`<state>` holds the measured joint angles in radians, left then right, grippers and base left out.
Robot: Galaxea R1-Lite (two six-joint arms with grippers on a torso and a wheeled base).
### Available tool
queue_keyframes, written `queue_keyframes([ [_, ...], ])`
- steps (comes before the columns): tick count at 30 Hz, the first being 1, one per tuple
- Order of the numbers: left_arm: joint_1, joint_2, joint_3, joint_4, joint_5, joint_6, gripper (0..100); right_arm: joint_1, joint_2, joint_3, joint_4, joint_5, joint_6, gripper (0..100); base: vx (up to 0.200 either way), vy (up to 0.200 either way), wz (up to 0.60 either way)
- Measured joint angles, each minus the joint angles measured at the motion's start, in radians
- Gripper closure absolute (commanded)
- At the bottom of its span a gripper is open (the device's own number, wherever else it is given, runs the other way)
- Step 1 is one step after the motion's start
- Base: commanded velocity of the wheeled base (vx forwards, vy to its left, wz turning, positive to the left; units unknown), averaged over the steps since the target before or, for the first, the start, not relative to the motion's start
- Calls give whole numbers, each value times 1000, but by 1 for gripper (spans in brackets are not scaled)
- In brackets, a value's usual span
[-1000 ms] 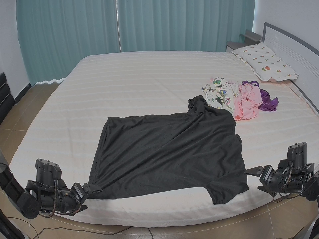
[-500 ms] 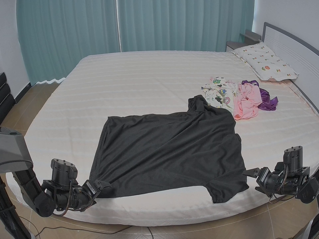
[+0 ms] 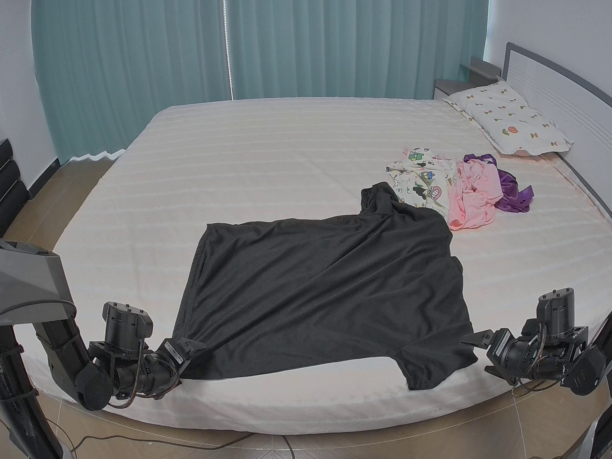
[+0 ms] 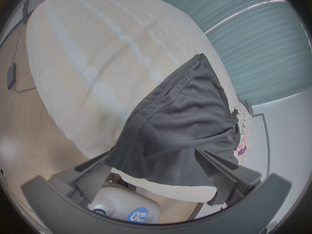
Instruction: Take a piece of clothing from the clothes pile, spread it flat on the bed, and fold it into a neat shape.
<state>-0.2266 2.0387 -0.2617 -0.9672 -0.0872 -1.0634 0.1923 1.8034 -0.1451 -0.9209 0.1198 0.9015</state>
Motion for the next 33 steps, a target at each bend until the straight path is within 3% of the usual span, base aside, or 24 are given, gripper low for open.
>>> queue_keyframes([
  [5, 17, 1, -11, -4, 2, -4, 100, 3, 1, 0, -31, 29, 64, 0, 0, 0, 0],
  [14, 37, -71, 9, 2, -11, -41, 100, -10, 32, -24, -47, 27, 66, 0, 0, 0, 0],
  [20, 40, -149, 14, 8, -12, -44, 100, -16, 113, -103, -46, 3, 50, 0, 0, 0, 0],
  [28, 44, -183, -35, 7, -13, -43, 100, -23, 193, -219, -6, -40, -49, 0, 0, 0, 0],
  [33, 84, -177, -54, -2, -14, -45, 100, -30, 212, -250, 24, -67, -62, 0, 0, 0, 0],
])
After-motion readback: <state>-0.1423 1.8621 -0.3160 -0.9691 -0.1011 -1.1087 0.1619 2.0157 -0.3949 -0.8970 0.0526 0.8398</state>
